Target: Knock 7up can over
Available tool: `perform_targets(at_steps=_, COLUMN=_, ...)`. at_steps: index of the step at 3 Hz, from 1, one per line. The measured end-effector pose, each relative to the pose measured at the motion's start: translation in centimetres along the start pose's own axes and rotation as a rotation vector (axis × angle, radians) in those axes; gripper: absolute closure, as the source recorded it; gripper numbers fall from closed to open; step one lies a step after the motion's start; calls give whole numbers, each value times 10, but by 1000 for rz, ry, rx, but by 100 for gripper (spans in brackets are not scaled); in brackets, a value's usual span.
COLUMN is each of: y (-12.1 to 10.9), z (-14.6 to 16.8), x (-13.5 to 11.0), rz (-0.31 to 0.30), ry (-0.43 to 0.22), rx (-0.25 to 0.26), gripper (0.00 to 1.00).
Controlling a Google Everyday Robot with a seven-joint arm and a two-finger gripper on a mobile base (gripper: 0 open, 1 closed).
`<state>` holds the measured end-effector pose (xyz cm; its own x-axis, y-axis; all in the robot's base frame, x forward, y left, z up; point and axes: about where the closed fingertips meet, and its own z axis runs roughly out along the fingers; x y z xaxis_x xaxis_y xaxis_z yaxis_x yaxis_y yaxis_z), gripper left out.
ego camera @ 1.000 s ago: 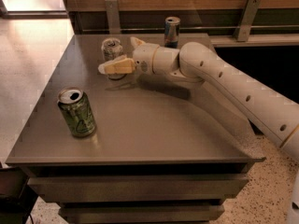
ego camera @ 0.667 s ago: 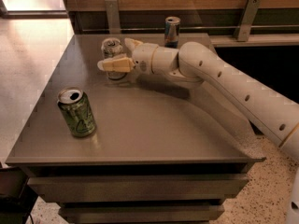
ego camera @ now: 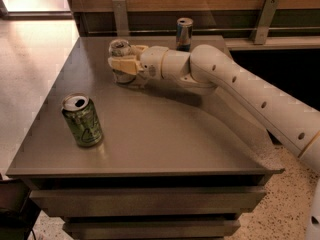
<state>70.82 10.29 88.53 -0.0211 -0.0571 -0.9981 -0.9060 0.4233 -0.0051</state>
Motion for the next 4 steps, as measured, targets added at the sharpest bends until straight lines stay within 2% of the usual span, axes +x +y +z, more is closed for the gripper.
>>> perform_targets(at_steps=1, y=2, z=2, x=0, rz=0, ry=0, rx=-4, gripper=88)
perform_targets(at_steps=2, y=4, z=4, x=-1, rz=0, ry=-1, rx=-8, gripper=100)
perform_targets(at_steps=3, y=4, z=4, x=-1, rz=0, ry=-1, rx=-8, gripper=100)
perform_targets(at_steps=4, y=2, z=-5, x=-8, rz=-2, ry=32, rx=-1, gripper=100)
